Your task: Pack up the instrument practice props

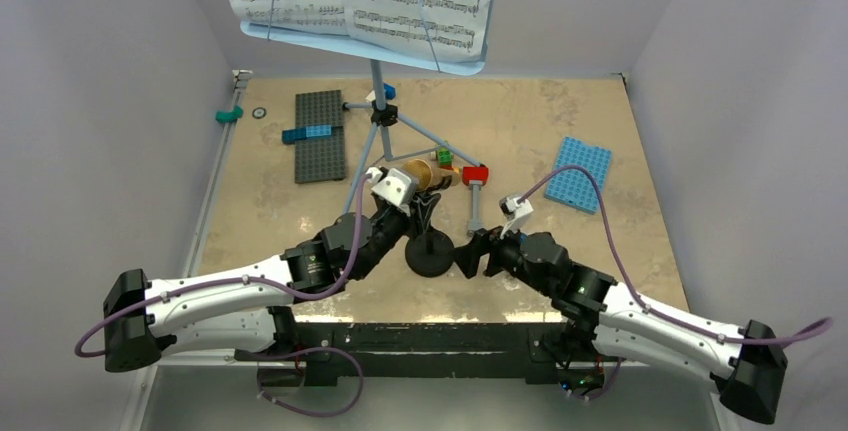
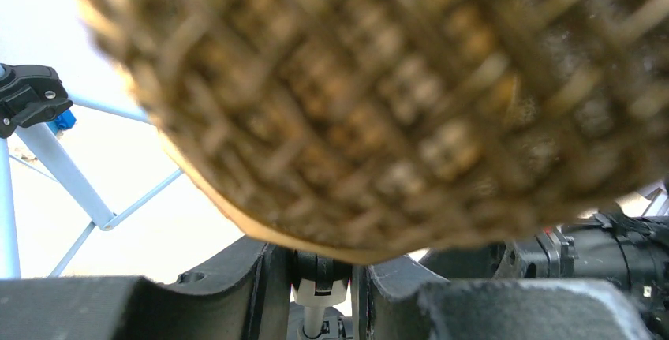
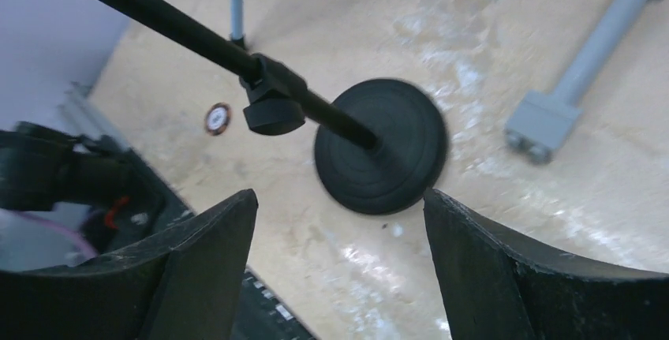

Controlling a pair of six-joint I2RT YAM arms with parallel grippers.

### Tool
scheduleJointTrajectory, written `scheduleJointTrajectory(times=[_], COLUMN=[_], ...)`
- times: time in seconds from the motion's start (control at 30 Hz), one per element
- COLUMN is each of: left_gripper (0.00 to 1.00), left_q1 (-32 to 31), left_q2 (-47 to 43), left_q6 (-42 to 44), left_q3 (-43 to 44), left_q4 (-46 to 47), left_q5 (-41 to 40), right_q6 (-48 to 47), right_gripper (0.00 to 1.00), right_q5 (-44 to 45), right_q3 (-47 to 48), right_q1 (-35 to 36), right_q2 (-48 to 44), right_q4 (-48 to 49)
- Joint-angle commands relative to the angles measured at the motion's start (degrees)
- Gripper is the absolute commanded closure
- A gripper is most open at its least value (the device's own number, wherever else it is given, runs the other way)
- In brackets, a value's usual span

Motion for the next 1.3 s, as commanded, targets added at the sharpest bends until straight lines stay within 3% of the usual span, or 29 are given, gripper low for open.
scheduleJointTrajectory(times=[0.0,0.3,0.57,0.93,1.2,1.27], left_gripper=[1.00,1.00,1.00,1.00,1.00,1.00], left_q1=[-1.0,-3.3,-4.8,-6.1,-6.5,-6.6], left_q2=[0.2,-0.1,-0.4,-0.7,-1.4,-1.4], left_q6=[-2.0,-0.3,0.3,-0.3,-0.4,-0.6], left_q3=[-0.4,-0.2,-0.5,-1.1,-1.5,-1.7], left_q4=[-6.8,-6.2,-5.9,-6.2,-6.6,-6.6], left_q5=[-0.1,-2.2,-3.6,-4.8,-5.2,-5.3], right_q6=[16.4,32.5,35.3,42.1,44.5,44.9], right_gripper=[0.18,0.26,0.36,0.55,0.52,0.55], right_q5=[-19.9,-38.6,-42.0,-46.3,-47.5,-47.7], right_q3=[-1.0,-0.2,-0.2,-2.5,-2.5,-2.7], right_q1=[-5.5,-16.7,-19.6,-21.9,-22.7,-22.8], right_q2=[-0.8,8.2,15.5,25.8,30.9,31.7], right_q4=[6.8,20.8,26.1,42.5,47.2,48.6])
